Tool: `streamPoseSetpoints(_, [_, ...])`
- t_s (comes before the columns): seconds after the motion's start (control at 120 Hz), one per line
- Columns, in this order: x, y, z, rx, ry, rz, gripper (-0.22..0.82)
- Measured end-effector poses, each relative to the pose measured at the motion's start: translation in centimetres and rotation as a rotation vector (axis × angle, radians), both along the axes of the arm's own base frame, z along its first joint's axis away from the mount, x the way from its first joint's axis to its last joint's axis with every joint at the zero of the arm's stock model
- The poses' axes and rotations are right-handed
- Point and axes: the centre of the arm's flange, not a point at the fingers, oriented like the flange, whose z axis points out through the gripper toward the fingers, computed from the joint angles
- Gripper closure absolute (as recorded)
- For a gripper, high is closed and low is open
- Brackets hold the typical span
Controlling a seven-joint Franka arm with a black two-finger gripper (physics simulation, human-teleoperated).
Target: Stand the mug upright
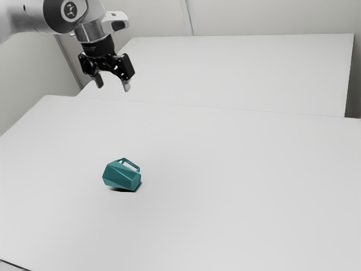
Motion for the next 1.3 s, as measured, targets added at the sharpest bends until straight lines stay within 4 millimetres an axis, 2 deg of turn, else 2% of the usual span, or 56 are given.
streamPoseSetpoints(0.233, [-0.4,-0.6,0.4,0.000,-0.009,-0.007,0.00])
streamPoseSetpoints(0.367, [-1.6,-0.5,0.5,-0.009,-0.002,-0.004,0.00])
streamPoseSetpoints(0.433, [-2.1,1.2,0.2,-0.015,0.006,0.025,0.00])
streamPoseSetpoints(0.5, [-2.4,4.9,-0.1,-0.028,0.008,0.086,0.00])
streamPoseSetpoints(0.575, [-3.2,9.3,-1.1,-0.062,0.007,0.153,0.00])
streamPoseSetpoints(0.633, [-3.6,11.1,-2.0,-0.095,-0.001,0.170,0.00])
streamPoseSetpoints(0.758, [-3.9,13.0,-4.5,-0.192,-0.031,0.160,0.00])
streamPoseSetpoints(0.975, [-5.1,16.7,-11.3,-0.403,-0.102,0.173,0.00])
streamPoseSetpoints(1.092, [-5.7,17.7,-12.6,-0.446,-0.147,0.181,0.00])
streamPoseSetpoints(1.3, [-7.9,20.2,-16.5,-0.558,-0.161,0.263,0.00])
